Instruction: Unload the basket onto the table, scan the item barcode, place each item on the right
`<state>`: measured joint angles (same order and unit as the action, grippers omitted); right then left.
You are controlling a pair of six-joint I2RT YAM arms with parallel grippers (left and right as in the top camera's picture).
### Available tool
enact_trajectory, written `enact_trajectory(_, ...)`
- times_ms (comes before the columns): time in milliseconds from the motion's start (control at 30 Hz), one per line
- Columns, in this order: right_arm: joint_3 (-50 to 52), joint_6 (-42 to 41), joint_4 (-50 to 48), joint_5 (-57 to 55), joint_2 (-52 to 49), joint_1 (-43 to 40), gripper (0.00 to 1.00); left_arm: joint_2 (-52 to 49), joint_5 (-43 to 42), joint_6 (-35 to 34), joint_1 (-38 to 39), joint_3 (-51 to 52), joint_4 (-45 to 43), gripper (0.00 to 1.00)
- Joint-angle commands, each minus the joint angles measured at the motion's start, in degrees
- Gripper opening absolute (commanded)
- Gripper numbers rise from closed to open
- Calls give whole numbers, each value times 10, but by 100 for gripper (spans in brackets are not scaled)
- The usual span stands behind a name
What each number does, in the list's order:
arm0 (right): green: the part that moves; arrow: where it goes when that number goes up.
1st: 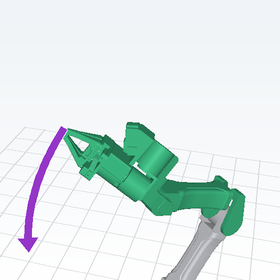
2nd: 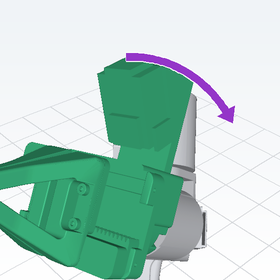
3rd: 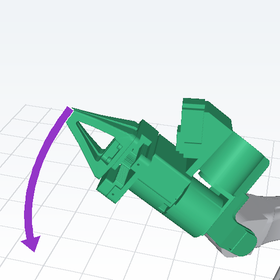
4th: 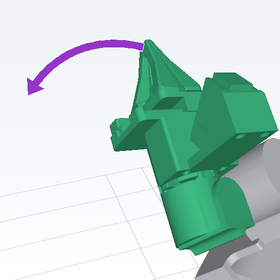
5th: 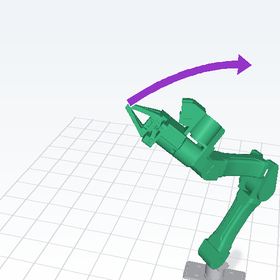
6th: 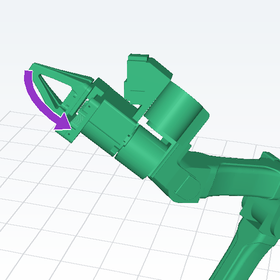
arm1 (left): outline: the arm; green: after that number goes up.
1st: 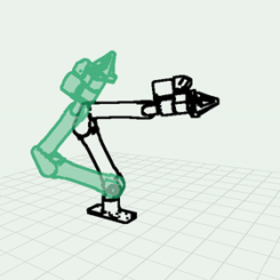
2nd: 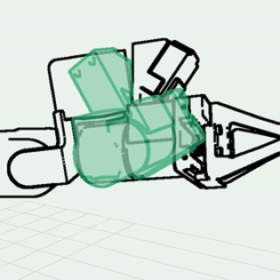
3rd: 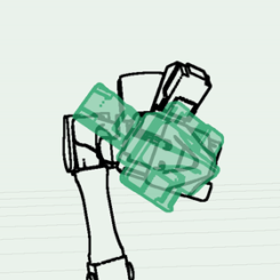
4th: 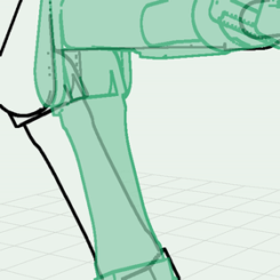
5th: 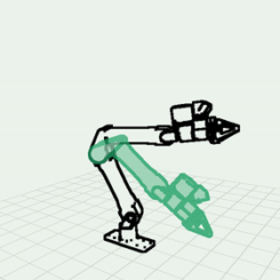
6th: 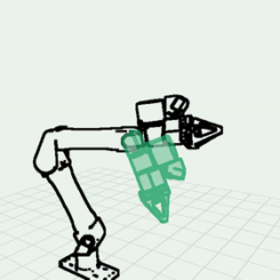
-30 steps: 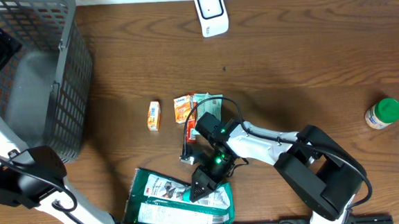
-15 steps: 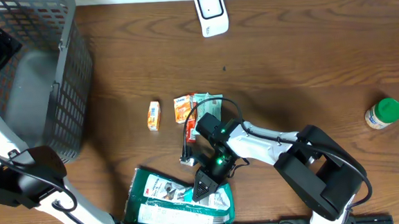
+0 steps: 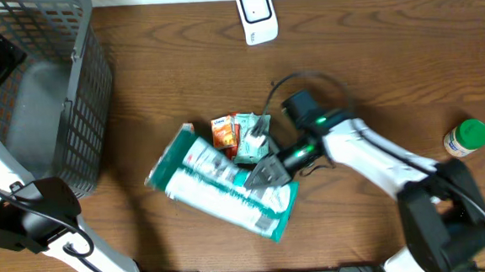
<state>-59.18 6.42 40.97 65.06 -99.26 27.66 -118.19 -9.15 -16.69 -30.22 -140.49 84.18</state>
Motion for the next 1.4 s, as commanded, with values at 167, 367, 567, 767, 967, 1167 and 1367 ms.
enact_trajectory(167,-9,-73,18,-40,64,-182,1,13,-7,-1,0,-10,2,98)
enact_trajectory(367,9,-130,17,-122,64,-240,1,13,-7,-1,0,-10,2,98)
enact_trajectory(567,38,-238,-33,-212,64,-242,1,14,-7,-1,0,-10,2,98)
enact_trajectory(767,100,-352,-121,-230,64,-242,1,14,-7,-1,0,-10,2,98)
enact_trajectory(967,151,-407,-147,-261,64,-242,1,14,-7,-1,0,-10,2,98)
enact_trajectory(1167,169,-384,-144,-262,64,-242,46,13,-7,-1,0,-10,2,98)
enact_trajectory(1367,169,-311,-145,-262,64,-242,66,13,-7,-1,0,-10,2,98)
